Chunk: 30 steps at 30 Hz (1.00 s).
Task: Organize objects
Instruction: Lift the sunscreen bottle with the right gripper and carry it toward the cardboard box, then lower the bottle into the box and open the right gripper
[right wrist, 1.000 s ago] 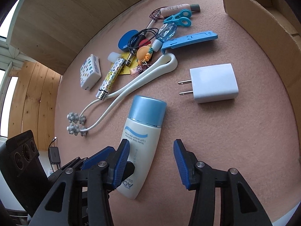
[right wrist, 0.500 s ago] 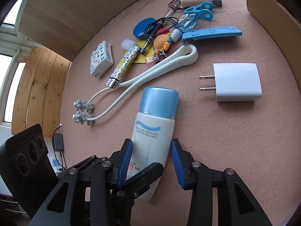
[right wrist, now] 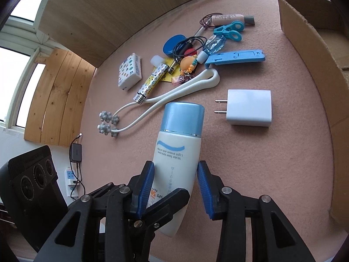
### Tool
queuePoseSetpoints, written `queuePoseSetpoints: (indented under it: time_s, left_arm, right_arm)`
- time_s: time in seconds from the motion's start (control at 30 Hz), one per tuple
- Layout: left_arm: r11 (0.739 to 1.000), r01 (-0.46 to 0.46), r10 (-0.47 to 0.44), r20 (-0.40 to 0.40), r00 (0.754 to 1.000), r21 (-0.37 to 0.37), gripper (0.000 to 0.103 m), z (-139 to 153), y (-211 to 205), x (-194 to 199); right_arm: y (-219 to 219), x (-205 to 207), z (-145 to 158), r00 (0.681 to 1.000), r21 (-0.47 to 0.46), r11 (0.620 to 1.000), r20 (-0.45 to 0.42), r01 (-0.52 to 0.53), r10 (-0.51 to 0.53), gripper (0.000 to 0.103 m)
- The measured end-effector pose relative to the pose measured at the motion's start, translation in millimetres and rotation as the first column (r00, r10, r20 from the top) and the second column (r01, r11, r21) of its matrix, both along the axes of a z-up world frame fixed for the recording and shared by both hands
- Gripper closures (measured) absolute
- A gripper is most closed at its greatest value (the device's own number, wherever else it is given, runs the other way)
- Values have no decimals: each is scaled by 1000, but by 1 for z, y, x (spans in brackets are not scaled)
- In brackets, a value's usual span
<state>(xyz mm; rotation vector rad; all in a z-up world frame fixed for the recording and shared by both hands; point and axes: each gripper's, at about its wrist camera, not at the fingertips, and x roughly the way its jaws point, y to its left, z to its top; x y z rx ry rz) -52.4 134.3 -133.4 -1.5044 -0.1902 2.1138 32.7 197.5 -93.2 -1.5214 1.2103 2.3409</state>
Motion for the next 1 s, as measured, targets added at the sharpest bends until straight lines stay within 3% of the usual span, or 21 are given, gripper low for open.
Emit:
queuePoseSetpoints:
  time_s: [0.43,0.67,1.0]
  left_arm:
    - [996,87,-85,-151,985,8,56,64,92,13]
    - [988,154,-150,-174,973,6,56,66,153,18]
    - [976,216,-215,-159,964,-14,56,52,215,18]
  right_arm:
    - [66,51,67,991,68,994,-115,83,-74,66]
    - [108,86,78,982,97,983,-126,153,-140,66]
    - [153,123,66,969,84,971,-118,226,-215,66]
